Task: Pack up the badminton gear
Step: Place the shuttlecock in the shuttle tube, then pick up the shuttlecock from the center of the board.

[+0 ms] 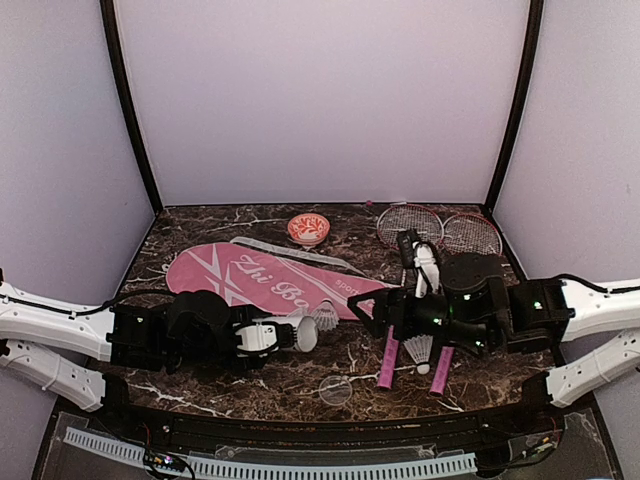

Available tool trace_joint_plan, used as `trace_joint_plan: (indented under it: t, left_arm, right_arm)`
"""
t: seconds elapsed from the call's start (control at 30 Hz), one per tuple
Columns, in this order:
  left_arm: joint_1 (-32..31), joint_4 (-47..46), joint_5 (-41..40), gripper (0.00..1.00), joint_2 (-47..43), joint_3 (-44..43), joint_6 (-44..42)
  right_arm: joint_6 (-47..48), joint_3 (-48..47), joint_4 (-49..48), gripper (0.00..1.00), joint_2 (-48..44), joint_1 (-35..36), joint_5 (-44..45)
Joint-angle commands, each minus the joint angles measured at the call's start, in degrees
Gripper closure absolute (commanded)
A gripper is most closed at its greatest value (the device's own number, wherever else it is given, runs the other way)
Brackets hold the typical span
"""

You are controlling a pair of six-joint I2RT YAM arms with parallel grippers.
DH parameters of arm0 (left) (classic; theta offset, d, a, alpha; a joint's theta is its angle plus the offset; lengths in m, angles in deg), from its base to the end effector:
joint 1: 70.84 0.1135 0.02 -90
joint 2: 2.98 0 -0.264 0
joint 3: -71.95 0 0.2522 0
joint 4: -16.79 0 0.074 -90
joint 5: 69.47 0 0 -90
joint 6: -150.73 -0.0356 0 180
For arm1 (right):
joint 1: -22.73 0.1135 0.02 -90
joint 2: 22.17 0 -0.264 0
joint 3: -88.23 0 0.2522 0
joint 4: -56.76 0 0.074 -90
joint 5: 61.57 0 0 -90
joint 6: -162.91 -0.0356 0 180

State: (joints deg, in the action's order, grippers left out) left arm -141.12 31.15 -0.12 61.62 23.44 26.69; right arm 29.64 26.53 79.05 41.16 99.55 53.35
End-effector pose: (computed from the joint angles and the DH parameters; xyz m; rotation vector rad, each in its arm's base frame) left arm 0.0933 -0.2232 0.2277 1.4906 1.4290 -0.0098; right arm 0.0718 0.2407 0.2991 -0.3095 2.0471 0.9287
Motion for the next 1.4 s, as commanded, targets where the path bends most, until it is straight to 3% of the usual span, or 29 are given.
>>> trace_joint_plan:
  t: [0.0,0.1,0.2,0.4,0.7,0.97,1.23,1.37]
  left_arm:
    - [0.1,-1.8,0.1,0.37,-0.5,-1.7,1.8]
    - [0.1,-1.8,-0.1,0.37,-0.8,-1.6,1.7]
    - [0.2,-1.7,-0.1,0.37,-1.0,-1.7,1.6]
    - [0.1,-1.4,-0.1,0.37,-1.5,-1.7,1.5]
    - [0.1,-1.0,0.4,0.37,-2.0,-1.8,1.4]
    - [0.1,-0.6,1.3,0.37,-2.4,-1.9,1.5]
    - [0.1,-0.4,1.5,0.37,-2.1,-1.9,1.7]
    - [0.1,-0.3,1.5,0.37,-1.9,-1.8,1.6]
  right_arm:
    - [-1.5,0.3,6.0,0.12,-5.4,-1.8,6.5]
    - [-3.6,-0.5,10.2,0.11,-6.0,-4.2,8.1]
    - [-9.2,-3.2,20.8,0.11,-3.4,-9.6,7.9]
    - [-13.7,-1.5,30.4,0.17,0.8,-20.6,0.2]
    - [-19.6,3.5,31.1,0.23,6.2,-24.6,-4.6]
    - [-21.6,6.0,26.2,0.36,9.0,-24.6,-5.0]
    - [-22.2,5.4,25.7,0.37,12.0,-24.6,-3.4]
    - [-21.3,5.6,24.5,0.48,13.1,-24.4,-5.4]
